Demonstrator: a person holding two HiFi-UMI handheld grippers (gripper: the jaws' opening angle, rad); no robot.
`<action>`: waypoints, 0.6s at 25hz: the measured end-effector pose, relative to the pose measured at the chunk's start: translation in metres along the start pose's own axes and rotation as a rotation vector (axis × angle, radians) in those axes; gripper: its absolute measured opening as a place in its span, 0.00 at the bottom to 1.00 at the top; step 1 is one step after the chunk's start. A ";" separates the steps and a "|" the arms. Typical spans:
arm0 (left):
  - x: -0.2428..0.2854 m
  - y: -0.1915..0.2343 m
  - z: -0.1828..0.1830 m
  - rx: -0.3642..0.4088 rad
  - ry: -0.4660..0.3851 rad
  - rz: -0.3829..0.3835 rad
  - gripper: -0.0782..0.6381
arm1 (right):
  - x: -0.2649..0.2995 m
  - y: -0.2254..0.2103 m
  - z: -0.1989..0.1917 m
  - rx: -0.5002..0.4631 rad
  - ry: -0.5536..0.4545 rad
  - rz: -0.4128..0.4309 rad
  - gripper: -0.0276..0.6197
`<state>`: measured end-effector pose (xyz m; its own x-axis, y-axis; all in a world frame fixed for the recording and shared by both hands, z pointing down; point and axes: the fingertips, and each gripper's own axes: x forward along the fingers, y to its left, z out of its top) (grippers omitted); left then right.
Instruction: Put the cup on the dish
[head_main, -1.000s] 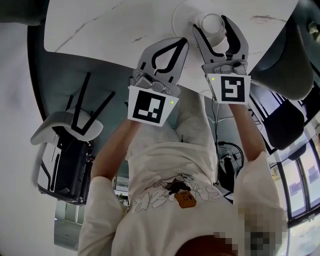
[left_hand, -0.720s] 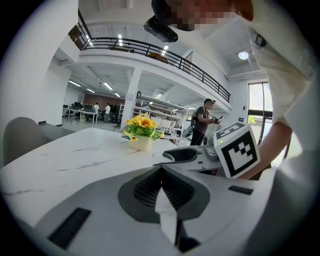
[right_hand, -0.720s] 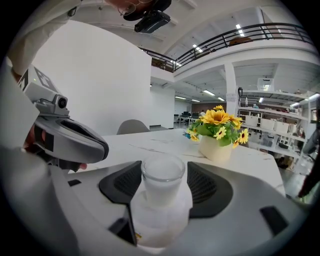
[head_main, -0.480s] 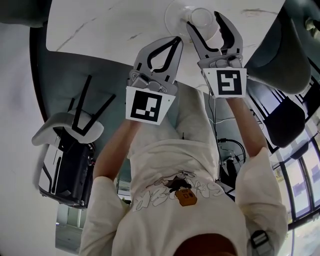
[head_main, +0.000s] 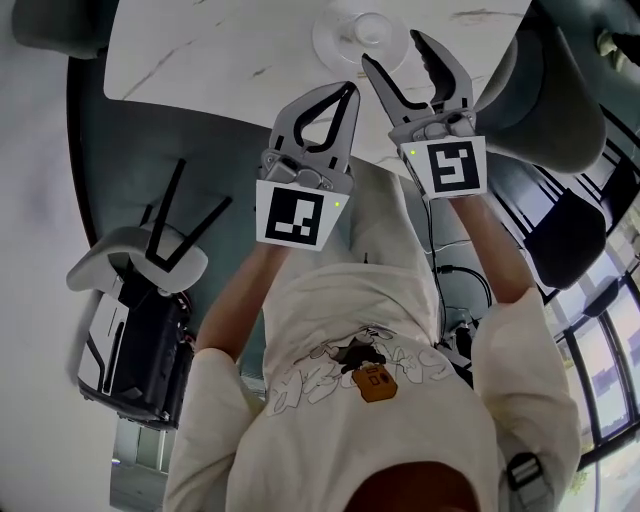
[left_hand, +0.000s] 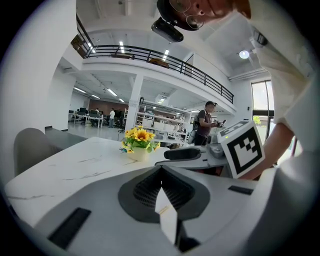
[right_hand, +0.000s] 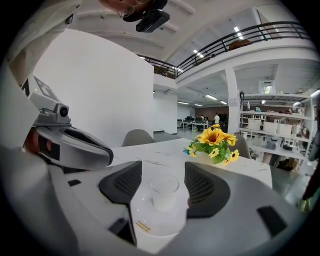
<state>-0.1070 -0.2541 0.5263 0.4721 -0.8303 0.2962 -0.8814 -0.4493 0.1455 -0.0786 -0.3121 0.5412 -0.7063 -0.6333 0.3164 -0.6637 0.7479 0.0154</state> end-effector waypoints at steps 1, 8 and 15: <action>-0.003 -0.003 0.004 -0.006 -0.003 0.004 0.11 | -0.004 0.002 0.006 0.010 -0.004 0.010 0.46; -0.023 -0.016 0.043 -0.033 -0.033 0.022 0.11 | -0.034 0.003 0.033 0.027 0.014 0.048 0.46; -0.046 -0.033 0.073 -0.067 -0.067 0.054 0.11 | -0.068 0.003 0.062 0.083 0.007 0.060 0.37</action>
<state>-0.0992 -0.2248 0.4391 0.4219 -0.8737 0.2421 -0.9033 -0.3824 0.1943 -0.0479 -0.2797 0.4607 -0.7436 -0.5864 0.3212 -0.6387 0.7651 -0.0821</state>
